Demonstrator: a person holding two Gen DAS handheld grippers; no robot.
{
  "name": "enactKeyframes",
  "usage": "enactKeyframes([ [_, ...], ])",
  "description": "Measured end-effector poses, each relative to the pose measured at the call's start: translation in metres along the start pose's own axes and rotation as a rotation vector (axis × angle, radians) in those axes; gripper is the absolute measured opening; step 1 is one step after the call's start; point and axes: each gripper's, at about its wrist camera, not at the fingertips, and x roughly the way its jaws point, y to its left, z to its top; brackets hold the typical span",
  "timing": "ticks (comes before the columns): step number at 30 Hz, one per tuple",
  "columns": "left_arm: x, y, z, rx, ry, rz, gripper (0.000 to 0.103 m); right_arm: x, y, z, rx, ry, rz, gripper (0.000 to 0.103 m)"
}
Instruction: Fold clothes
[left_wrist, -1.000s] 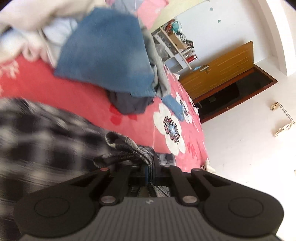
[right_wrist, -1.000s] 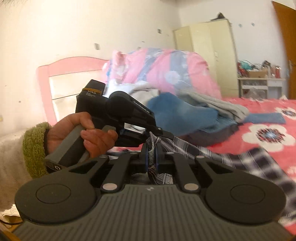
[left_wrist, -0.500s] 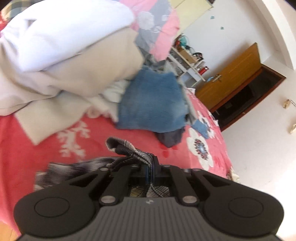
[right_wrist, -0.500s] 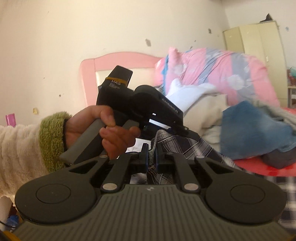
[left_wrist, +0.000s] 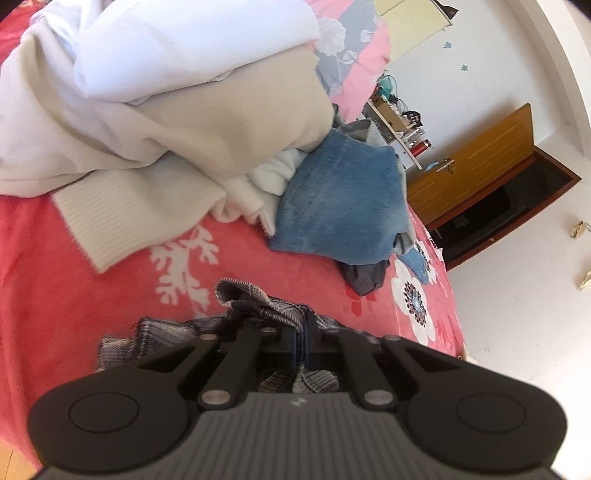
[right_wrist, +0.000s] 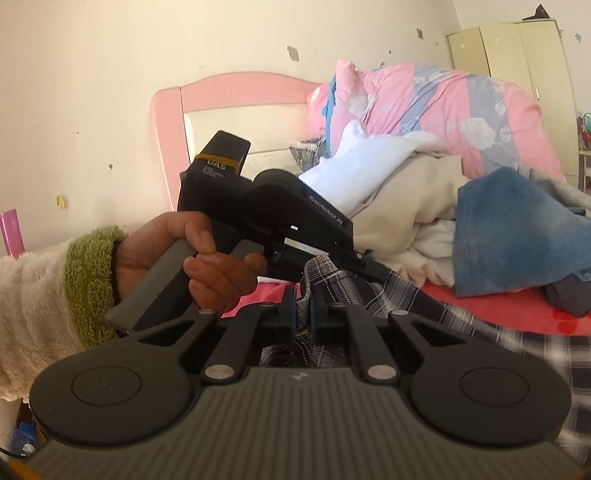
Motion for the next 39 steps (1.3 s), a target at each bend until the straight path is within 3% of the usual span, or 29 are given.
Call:
enactKeyframes([
  [13,-0.013,-0.007,-0.004,0.043,-0.028,0.023,0.004,0.003,0.011,-0.002,-0.044,-0.013,-0.009,0.006],
  [16,-0.007,0.003,-0.005,0.039,-0.028,0.058,0.004,0.015,0.015,-0.006,-0.044,0.033,0.024,0.01],
  [19,-0.001,0.022,-0.007,-0.02,-0.012,0.069,0.004,0.023,0.019,-0.014,-0.041,0.097,0.05,0.032],
  [22,-0.002,0.027,-0.014,-0.011,-0.027,0.061,0.004,0.006,0.014,-0.015,0.0,0.06,0.055,0.045],
  [26,-0.013,0.012,-0.024,0.064,-0.09,0.033,0.004,-0.022,-0.026,-0.011,0.221,-0.017,0.045,0.048],
  [30,-0.026,-0.026,-0.052,0.257,-0.173,0.034,0.004,-0.044,-0.088,-0.015,0.574,-0.082,0.024,0.048],
  [34,-0.028,-0.061,-0.084,0.44,-0.223,0.047,0.004,-0.062,-0.133,-0.038,0.895,-0.142,0.066,0.049],
  [36,-0.025,-0.075,-0.101,0.523,-0.237,0.046,0.004,-0.065,-0.142,-0.047,0.981,-0.138,0.076,0.049],
  [39,-0.019,-0.088,-0.123,0.605,-0.245,0.072,0.005,-0.066,-0.141,-0.051,0.987,-0.106,0.066,0.05],
])
